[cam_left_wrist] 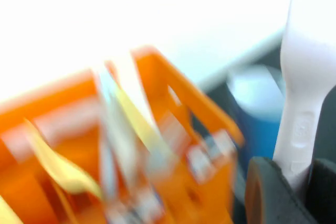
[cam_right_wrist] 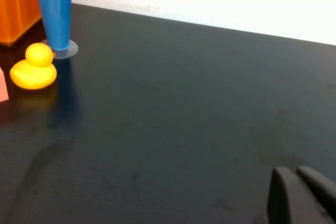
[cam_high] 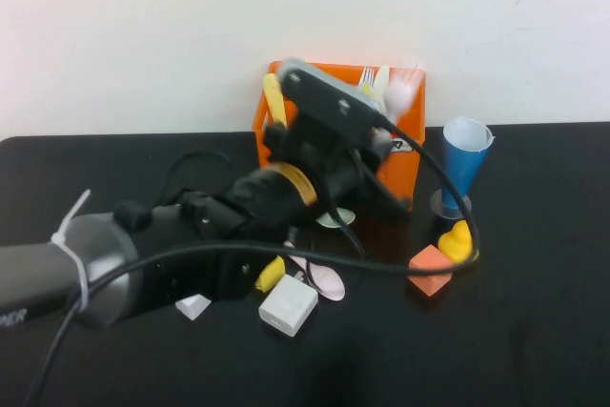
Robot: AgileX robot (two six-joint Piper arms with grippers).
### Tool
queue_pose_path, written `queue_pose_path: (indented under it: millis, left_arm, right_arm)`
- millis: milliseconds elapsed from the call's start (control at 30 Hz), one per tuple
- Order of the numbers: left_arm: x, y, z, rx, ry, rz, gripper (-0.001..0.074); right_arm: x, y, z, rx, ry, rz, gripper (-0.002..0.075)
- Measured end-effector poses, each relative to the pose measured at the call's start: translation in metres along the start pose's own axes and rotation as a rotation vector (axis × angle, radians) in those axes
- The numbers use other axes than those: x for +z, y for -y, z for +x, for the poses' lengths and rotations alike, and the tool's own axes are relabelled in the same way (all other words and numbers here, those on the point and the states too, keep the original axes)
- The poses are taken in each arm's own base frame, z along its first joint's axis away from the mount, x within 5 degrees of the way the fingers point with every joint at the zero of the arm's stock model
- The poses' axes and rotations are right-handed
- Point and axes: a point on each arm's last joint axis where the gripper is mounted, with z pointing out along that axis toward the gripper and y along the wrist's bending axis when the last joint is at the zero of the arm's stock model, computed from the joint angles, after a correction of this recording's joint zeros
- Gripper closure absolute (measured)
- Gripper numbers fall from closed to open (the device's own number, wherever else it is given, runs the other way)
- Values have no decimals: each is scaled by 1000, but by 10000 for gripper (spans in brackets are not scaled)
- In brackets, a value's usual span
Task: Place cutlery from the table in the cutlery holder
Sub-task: Place the fork on the box
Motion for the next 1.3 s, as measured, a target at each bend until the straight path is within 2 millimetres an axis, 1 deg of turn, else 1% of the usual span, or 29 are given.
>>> queue_pose_path:
  millis: [167, 233, 400, 433, 533, 633, 767, 833, 867, 900, 933, 1033, 1133, 1200, 1300]
  left_arm:
    - [5, -25, -12, -15, 218, -70, 615]
    - [10, -36, -13, -34, 269, -100, 615]
    - [29, -63, -11, -100, 312, -149, 615]
    - [36, -70, -9, -105, 313, -157, 615]
    - [50, -80, -5, -111, 317, -170, 615]
    - [64, -84, 0, -112, 313, -166, 615]
    - [80, -86, 12, -114, 292, -163, 612]
    - [85, -86, 20, -132, 275, -157, 587]
    - [86, -86, 22, -139, 265, -156, 562]
    - [88, -87, 25, -144, 251, -156, 535]
    - [88, -87, 27, -151, 237, -156, 489]
    - [88, -86, 27, -162, 213, -155, 384]
    - [82, -85, 17, -147, 202, -147, 344]
    - [72, -83, 1, -124, 207, -137, 359]
    - [44, -78, -27, -99, 221, -128, 465]
  right_arm:
    - [0, 0, 0, 0, 0, 0, 729]
    - [0, 0, 0, 0, 0, 0, 729]
    - [0, 0, 0, 0, 0, 0, 729]
    - [0, 0, 0, 0, 0, 0, 729]
    - [0, 0, 0, 0, 0, 0, 729]
    - [0, 0, 0, 0, 0, 0, 729]
    - [0, 0, 0, 0, 0, 0, 729]
    - [0, 0, 0, 0, 0, 0, 729]
    - [0, 0, 0, 0, 0, 0, 729]
    - [0, 0, 0, 0, 0, 0, 729]
    - [0, 0, 0, 0, 0, 0, 729]
    - [0, 0, 0, 0, 0, 0, 729]
    - [0, 0, 0, 0, 0, 0, 729]
    - [0, 0, 0, 0, 0, 0, 729]
    - [0, 0, 0, 0, 0, 0, 729]
